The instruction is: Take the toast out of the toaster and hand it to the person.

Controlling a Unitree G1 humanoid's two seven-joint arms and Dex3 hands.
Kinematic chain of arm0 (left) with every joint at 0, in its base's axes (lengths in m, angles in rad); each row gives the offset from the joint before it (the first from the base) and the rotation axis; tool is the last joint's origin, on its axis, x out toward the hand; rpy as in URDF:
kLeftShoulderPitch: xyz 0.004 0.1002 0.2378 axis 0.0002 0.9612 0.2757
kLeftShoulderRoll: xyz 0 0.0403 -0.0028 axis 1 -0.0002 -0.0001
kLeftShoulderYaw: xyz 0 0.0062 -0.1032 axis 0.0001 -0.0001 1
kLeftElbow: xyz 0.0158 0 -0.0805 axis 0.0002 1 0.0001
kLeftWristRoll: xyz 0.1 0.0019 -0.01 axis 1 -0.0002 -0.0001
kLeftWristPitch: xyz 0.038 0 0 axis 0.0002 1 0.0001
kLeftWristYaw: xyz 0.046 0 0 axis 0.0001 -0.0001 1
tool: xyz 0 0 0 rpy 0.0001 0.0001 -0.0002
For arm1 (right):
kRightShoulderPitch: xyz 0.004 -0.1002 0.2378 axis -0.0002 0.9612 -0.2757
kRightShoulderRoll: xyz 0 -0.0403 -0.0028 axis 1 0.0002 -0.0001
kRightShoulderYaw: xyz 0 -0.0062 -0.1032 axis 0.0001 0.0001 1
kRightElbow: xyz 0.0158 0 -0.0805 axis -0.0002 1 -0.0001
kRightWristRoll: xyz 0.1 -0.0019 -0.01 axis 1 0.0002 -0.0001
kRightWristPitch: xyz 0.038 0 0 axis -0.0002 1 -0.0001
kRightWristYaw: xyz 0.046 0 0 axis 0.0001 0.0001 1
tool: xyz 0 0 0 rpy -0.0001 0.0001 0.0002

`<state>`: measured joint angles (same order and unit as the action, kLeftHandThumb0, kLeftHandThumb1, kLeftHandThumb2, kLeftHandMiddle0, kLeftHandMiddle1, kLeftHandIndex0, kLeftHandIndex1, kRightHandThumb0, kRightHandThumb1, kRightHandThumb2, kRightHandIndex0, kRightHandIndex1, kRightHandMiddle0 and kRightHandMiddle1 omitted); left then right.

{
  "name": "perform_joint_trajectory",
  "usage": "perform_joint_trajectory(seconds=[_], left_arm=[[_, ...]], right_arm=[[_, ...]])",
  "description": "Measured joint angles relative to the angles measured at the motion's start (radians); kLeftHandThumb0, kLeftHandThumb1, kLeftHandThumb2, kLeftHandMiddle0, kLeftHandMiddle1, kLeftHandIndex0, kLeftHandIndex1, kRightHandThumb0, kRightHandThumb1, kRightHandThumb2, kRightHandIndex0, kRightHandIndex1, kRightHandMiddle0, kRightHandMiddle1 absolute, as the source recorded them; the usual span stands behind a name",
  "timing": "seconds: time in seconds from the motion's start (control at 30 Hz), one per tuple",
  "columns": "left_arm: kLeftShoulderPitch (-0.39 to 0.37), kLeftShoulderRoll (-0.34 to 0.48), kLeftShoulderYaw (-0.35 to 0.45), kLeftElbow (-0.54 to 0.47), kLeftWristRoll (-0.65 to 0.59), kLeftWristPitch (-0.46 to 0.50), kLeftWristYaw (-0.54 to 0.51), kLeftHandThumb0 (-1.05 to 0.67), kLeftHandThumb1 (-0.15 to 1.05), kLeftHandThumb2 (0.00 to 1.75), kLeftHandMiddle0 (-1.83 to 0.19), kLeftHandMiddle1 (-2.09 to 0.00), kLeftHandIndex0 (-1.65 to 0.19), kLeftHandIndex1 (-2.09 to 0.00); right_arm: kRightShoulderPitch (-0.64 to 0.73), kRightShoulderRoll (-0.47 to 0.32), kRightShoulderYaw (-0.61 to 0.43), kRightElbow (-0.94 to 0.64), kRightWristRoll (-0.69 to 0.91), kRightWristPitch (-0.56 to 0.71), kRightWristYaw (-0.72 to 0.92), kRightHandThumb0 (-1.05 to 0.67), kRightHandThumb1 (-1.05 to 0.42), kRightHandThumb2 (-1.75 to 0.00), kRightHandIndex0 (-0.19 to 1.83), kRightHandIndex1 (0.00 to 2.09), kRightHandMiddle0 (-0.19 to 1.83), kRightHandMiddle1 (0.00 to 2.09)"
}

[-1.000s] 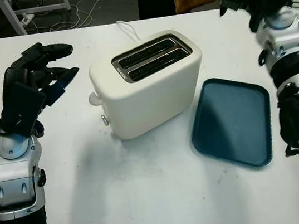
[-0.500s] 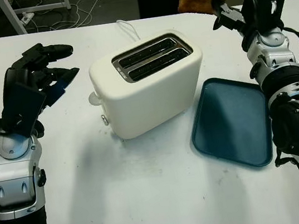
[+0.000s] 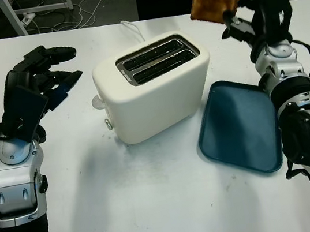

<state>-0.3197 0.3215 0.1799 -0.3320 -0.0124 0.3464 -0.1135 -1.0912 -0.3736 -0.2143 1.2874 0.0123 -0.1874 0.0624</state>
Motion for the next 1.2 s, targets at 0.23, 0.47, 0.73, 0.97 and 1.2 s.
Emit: perform_joint_trajectory(seconds=[0.23, 0.47, 0.73, 0.97, 1.2], left_arm=[[0.0, 0.0, 0.001, -0.002, 0.0, 0.0, 0.0, -0.52, 0.87, 0.0, -0.56, -0.97, -0.63, -0.63], [0.0, 0.001, 0.003, -0.002, 0.0, 0.002, -0.003, -0.52, 0.87, 0.0, -0.56, -0.97, -0.62, -0.63], [0.0, 0.001, 0.003, -0.004, 0.0, 0.013, -0.009, -0.54, 0.87, 0.0, -0.54, -0.98, -0.61, -0.63], [0.0, 0.001, 0.003, -0.004, 0.0, 0.013, -0.009, -0.54, 0.87, 0.0, -0.55, -0.98, -0.61, -0.64], [0.0, 0.001, 0.003, -0.004, 0.0, 0.013, -0.009, -0.55, 0.87, 0.0, -0.55, -0.99, -0.61, -0.65]], right_arm=[[0.012, 0.009, 0.016, 0.001, -0.008, 0.028, -0.022, -0.12, -0.92, -0.54, 0.67, 1.75, 0.37, 1.75], [0.061, 0.016, 0.014, 0.001, -0.005, 0.027, -0.005, -0.11, -0.92, -0.53, 0.72, 1.75, 0.39, 1.75], [0.06, 0.016, 0.001, 0.0, 0.007, 0.027, 0.004, -0.12, -0.92, -0.54, 0.64, 1.75, 0.32, 1.75], [0.06, 0.016, 0.001, -0.001, 0.006, 0.028, 0.005, -0.1, -0.92, -0.55, 0.67, 1.75, 0.37, 1.75], [0.055, 0.015, 0.004, -0.001, 0.006, 0.032, -0.013, -0.1, -0.92, -0.57, 0.65, 1.75, 0.34, 1.75]])
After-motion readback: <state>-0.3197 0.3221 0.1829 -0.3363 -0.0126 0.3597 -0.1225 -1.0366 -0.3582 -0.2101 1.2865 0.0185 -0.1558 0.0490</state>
